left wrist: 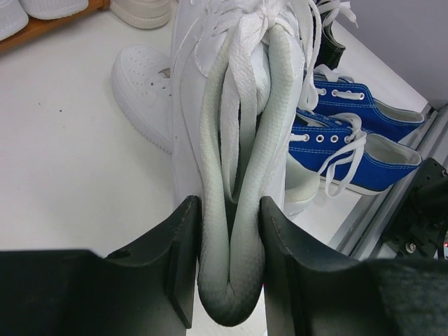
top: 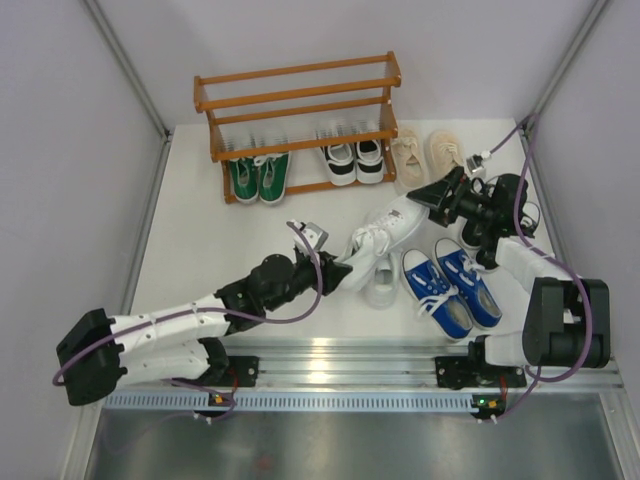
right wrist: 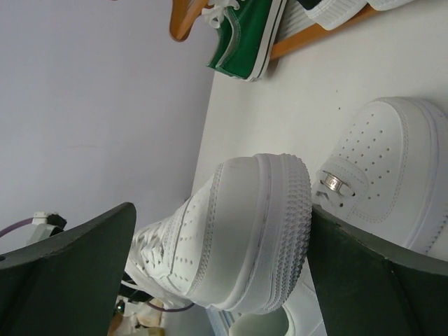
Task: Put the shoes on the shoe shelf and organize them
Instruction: Pick up the shoe at the center of the board.
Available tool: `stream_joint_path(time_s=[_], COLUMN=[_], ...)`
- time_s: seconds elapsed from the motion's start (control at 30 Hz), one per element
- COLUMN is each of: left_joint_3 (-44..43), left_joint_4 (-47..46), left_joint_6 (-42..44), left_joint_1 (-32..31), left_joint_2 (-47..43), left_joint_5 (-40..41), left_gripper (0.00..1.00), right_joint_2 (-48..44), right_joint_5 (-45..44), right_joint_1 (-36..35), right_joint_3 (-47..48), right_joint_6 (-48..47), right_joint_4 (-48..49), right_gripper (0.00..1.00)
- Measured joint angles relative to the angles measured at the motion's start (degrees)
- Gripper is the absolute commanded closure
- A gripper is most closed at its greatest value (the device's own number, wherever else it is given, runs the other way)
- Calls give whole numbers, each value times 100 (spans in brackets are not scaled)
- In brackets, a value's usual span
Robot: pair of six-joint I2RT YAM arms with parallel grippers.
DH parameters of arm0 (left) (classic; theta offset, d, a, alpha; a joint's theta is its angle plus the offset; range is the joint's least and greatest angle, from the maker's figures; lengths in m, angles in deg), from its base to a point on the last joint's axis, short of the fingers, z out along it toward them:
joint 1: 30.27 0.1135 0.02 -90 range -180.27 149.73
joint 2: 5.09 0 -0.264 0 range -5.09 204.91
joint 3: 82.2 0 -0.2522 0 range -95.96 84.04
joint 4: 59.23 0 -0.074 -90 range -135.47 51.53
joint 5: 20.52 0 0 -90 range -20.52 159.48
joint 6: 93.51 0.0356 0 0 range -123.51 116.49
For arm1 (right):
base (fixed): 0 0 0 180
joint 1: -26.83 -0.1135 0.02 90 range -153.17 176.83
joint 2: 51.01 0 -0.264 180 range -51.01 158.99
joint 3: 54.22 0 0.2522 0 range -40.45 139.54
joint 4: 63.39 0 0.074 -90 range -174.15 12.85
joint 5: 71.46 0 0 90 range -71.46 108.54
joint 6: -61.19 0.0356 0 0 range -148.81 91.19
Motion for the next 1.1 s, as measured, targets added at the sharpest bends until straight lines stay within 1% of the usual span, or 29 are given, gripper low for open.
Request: stream_joint_path(time_s=[0.43,0.73,0.97,1.03,1.1], left_joint_3=[0,20,411,586,785], left_joint_4=[782,844,629,636,756], left_joint_6=[55,175,153,122,101], left_joint_1=[83,105,120,118,118], left_joint_2=[-1049,-1182,-1279,-1502,-1967], left_joint_5=[188,380,284,374,608], left_gripper=[100,100,100,100,100], right_joint_2=[-4,-4,-4,-4,-4], right_joint_5=[-9,-153,-195,-192,-188], right_joint_1=[0,2,7,7,7], right_joint_3=[31,116,149,149,149], right_joint_6=[-361,-817,-1139,-1202,-1244], right_joint_4=[-238,-664,-901,-922,-931], right_gripper=[0,1,1,0,1])
